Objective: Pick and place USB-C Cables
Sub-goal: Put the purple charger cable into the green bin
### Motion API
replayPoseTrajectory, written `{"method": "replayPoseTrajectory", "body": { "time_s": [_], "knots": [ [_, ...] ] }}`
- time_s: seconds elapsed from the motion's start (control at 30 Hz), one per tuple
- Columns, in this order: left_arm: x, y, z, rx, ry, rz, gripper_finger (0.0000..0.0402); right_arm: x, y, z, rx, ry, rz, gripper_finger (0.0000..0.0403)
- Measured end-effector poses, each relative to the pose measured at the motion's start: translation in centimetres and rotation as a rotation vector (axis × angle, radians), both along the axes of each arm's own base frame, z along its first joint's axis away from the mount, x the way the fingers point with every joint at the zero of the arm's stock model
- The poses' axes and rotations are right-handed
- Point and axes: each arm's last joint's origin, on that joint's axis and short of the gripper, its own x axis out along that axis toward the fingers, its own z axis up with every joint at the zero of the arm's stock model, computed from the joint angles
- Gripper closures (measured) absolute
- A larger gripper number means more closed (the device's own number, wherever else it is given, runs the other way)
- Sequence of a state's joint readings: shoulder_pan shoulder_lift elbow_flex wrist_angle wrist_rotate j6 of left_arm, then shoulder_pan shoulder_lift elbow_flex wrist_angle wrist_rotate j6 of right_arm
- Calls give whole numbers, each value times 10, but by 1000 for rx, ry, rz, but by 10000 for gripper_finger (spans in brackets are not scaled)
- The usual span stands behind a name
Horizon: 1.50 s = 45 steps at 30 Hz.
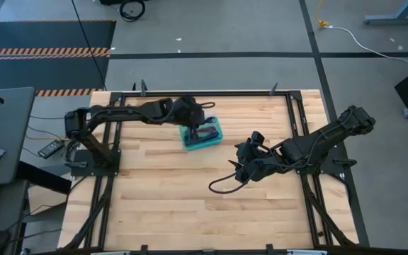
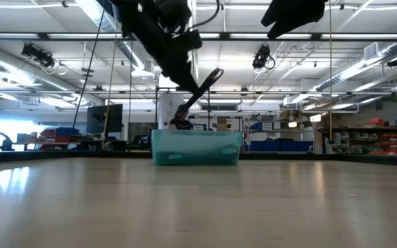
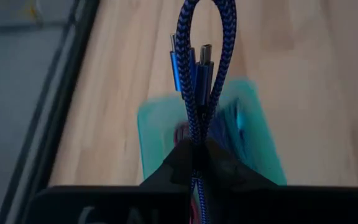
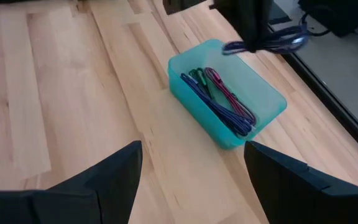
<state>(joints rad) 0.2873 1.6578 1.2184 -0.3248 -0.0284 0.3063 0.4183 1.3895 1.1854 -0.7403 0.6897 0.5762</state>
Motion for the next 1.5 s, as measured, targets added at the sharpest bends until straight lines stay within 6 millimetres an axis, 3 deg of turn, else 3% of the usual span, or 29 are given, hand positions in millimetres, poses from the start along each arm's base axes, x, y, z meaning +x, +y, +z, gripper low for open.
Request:
{"method": "replayPoseTrajectory", "body": {
  "time_s": [0.3, 0.6, 1.2, 1.33, 1.5],
  "knots": [
    [3, 6, -33, -99, 130, 75, 382, -1, -5, -14, -18, 34, -13, 115],
    [3, 7, -35, -136, 131, 119, 382, 2, -16, -20, -13, 46, -45, 115],
    [5, 6, -60, -173, 238, 145, 380, 4, -16, -18, -13, 29, -32, 115],
    [9, 8, -61, -153, 214, 162, 360, 5, -16, -18, -11, 25, -32, 115],
    [12, 7, -59, -151, 176, 168, 308, 5, -15, -18, -8, 16, -32, 115]
  ]
}}
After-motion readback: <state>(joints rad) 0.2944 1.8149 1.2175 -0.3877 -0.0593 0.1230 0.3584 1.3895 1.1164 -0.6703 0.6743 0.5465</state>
